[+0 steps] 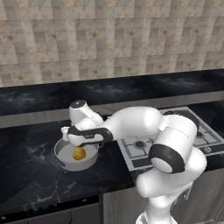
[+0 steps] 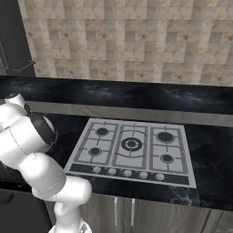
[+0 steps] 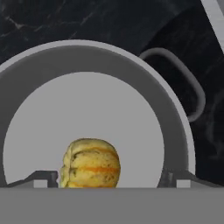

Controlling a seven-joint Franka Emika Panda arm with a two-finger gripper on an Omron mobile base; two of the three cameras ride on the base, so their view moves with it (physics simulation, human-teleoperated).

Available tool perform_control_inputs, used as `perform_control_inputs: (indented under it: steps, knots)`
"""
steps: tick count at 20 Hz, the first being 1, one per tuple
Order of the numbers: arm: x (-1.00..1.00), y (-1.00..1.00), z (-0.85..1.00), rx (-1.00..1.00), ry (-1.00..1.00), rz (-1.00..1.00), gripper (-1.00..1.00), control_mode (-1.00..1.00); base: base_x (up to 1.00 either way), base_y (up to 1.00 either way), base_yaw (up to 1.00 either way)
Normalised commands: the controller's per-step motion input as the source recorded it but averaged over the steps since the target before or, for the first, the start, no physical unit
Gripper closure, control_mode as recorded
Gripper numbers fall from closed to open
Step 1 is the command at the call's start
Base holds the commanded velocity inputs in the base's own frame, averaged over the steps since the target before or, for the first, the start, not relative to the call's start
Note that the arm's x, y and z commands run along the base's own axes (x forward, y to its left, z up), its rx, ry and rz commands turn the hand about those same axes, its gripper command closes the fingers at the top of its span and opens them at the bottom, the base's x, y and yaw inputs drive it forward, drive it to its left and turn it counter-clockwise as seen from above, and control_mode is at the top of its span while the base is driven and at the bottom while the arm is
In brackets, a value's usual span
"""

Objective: Turn on the sink faucet. Then move the squash from the counter to the sink. Turn off the sink. Move the vegetable from the sink to the pot next to the stove. Finally move the pot to the rear left burner.

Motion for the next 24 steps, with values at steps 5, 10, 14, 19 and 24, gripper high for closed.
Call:
perform_control_inputs:
  steps: [5, 10, 14, 19, 24]
  knots:
    - [-0.61, -0.54, 0.0, 0.01, 0.0, -0.14, -1.0, -1.0, 0.0, 0.0, 0.0]
    - [-0.37, -0.43, -0.03, 0.0, -0.01, -0.1, -1.0, -1.0, 0.0, 0.0, 0.0]
    - [-0.08, -0.25, 0.0, 0.0, -0.01, -0.02, -1.0, -1.0, 0.0, 0.0, 0.0]
    - [0.05, -0.04, -0.01, 0.0, -0.01, -0.01, -1.0, -1.0, 0.0, 0.0, 0.0]
    - [0.15, 0.0, -0.12, 0.0, 0.0, 0.0, -1.0, -1.0, 0.0, 0.0, 0.0]
